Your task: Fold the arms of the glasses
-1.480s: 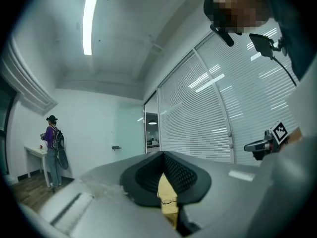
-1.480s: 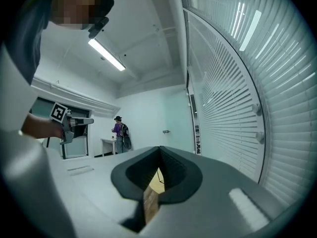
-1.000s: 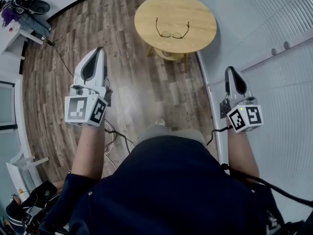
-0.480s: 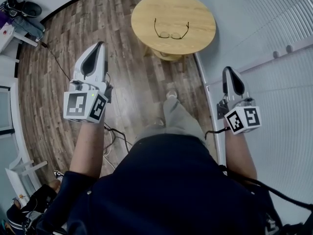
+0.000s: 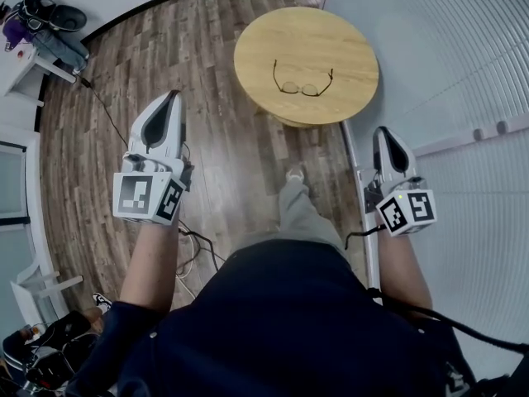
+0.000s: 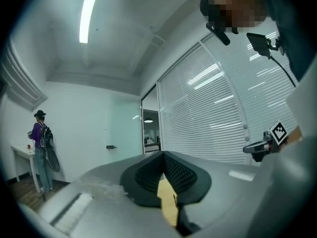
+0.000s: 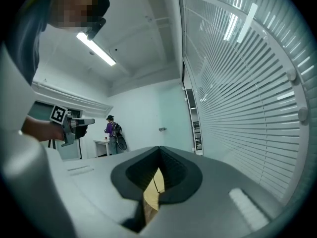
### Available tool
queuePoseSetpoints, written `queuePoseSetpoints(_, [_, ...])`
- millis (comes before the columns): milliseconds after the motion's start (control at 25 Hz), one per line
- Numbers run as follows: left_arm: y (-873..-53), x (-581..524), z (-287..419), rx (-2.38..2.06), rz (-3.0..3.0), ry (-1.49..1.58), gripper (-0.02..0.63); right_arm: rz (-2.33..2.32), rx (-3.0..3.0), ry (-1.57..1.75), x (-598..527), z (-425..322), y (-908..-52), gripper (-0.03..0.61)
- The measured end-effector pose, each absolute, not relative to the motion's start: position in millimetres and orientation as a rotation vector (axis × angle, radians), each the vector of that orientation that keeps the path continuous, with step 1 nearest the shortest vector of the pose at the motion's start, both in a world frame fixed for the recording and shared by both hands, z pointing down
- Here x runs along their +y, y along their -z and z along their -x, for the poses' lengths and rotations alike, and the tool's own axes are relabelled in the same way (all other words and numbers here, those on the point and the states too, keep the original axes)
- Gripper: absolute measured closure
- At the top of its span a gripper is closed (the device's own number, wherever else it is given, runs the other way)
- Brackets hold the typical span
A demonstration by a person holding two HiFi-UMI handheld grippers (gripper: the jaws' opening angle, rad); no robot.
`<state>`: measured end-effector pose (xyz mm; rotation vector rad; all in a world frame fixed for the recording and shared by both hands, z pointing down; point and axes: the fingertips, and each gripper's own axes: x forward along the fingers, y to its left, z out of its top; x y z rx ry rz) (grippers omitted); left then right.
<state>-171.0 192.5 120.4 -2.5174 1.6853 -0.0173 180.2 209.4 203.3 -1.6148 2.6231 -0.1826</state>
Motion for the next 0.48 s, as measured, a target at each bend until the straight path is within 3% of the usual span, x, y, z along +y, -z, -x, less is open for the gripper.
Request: queuePoseSetpoints(480, [-131, 84, 162, 1.737, 2.535, 0.036, 0.612, 1.594, 2.703, 0.250, 97, -180, -218, 0.572])
